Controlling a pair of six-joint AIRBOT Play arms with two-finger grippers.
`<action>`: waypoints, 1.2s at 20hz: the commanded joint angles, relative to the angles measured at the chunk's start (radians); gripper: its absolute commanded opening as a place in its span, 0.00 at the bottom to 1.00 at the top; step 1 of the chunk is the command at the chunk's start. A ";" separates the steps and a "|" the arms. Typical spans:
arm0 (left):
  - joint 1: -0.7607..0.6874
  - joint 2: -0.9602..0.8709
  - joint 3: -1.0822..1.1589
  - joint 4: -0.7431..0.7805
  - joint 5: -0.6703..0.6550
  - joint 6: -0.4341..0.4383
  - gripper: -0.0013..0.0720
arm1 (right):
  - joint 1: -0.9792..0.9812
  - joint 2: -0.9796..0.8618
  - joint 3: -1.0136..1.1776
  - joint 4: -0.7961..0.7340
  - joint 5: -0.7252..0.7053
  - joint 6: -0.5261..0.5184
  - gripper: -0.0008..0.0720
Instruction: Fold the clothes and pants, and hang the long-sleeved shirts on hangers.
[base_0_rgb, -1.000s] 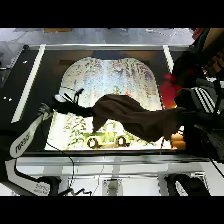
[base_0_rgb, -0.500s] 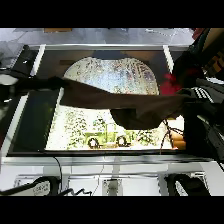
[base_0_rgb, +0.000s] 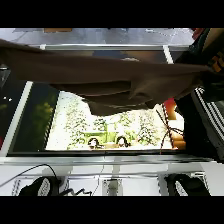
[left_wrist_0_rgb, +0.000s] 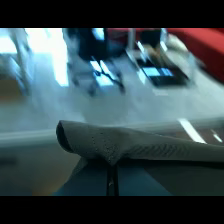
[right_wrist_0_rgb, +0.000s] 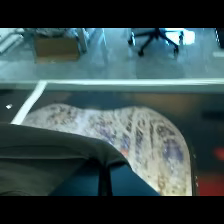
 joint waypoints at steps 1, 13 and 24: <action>0.061 0.190 0.001 0.062 0.122 0.008 0.04 | 0.000 0.034 0.159 0.106 0.122 -0.090 0.03; 0.033 0.085 -0.254 0.307 -0.381 -0.490 0.04 | 0.000 -0.243 0.196 0.089 0.270 -0.058 0.03; -0.253 -0.743 -0.389 -0.150 -0.155 -0.192 0.05 | 0.000 -1.029 0.185 0.207 -0.104 -0.059 0.03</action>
